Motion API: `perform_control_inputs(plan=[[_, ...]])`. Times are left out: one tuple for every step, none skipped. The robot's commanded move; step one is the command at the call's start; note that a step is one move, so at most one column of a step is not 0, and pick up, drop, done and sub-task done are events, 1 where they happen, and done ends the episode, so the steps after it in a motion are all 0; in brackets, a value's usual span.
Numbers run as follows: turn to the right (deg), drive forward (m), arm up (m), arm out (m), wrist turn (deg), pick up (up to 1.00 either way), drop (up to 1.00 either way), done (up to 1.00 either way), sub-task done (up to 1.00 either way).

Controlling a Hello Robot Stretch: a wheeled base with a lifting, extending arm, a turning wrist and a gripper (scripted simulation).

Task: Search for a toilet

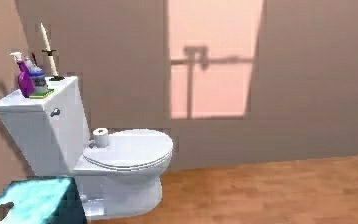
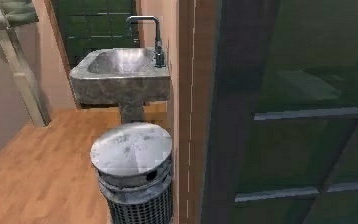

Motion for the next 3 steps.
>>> perform_control_inputs(plan=[[0.0,0.55,0.0,0.0,0.0,0.0,0.0,0.0,0.0],[-33.0,0.0,0.0,0.0,0.0,0.0,0.0,0.0,0.0],[0.0,0.0,0.0,0.0,0.0,0.0,0.0,1.0,0.0]])
